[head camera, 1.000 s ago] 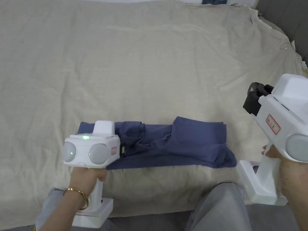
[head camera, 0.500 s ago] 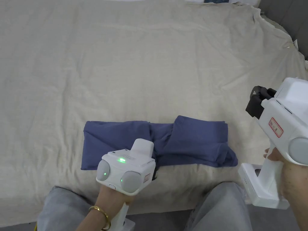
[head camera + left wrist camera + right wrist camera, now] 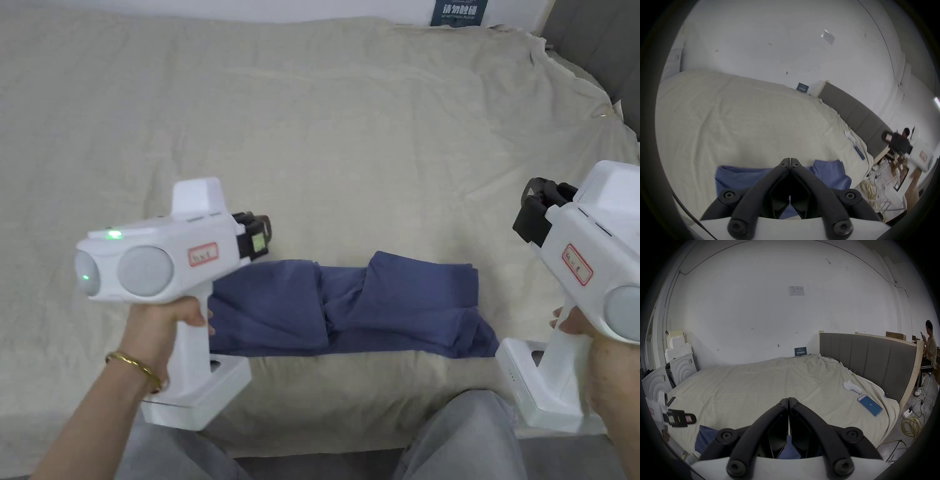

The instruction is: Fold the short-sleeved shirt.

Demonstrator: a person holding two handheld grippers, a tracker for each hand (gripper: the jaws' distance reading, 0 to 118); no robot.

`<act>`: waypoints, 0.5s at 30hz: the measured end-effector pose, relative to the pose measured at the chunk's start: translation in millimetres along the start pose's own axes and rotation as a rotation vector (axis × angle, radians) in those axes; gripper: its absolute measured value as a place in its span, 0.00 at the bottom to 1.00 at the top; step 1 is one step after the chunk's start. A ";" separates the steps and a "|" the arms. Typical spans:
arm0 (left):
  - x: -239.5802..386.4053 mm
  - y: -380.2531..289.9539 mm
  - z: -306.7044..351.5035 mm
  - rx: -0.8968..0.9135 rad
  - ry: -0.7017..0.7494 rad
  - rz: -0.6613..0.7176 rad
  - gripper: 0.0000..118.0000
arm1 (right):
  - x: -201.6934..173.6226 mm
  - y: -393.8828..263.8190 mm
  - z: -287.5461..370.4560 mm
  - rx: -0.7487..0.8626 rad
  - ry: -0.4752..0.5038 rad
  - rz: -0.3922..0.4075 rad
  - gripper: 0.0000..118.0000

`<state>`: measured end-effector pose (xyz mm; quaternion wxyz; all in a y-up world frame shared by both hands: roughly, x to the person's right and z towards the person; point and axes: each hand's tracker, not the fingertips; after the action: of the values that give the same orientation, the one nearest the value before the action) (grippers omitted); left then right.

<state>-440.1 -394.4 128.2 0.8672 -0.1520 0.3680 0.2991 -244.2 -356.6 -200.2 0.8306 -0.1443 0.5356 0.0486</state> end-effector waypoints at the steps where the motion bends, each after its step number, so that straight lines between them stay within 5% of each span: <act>1: -8.3 6.6 3.1 0.000 -0.001 0.015 0.00 | -0.2 0.3 -0.5 0.001 0.002 -0.003 0.00; 4: -36.5 21.4 10.2 -0.021 -0.039 0.104 0.00 | -1.6 1.2 -0.2 0.003 0.004 -0.001 0.00; 6: -58.9 26.9 13.3 -0.044 -0.093 0.171 0.22 | -2.3 1.3 -0.3 0.004 0.006 0.002 0.00; 8: -85.5 28.6 10.5 -0.108 -0.113 0.238 0.64 | -4.1 2.0 -0.4 0.004 0.008 0.007 0.00; 10: -104.8 26.5 8.5 -0.157 -0.107 0.275 0.85 | -6.2 2.8 -0.7 0.003 0.008 0.012 0.00; 15: -134.1 10.2 11.2 -0.242 -0.137 0.333 0.96 | -8.7 3.0 -5.4 -0.005 0.006 0.026 0.00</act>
<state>-514.2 -435.7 233.2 0.8041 -0.1714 0.2898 0.4900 -253.3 -354.6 -195.0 0.8280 -0.1396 0.5396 0.0603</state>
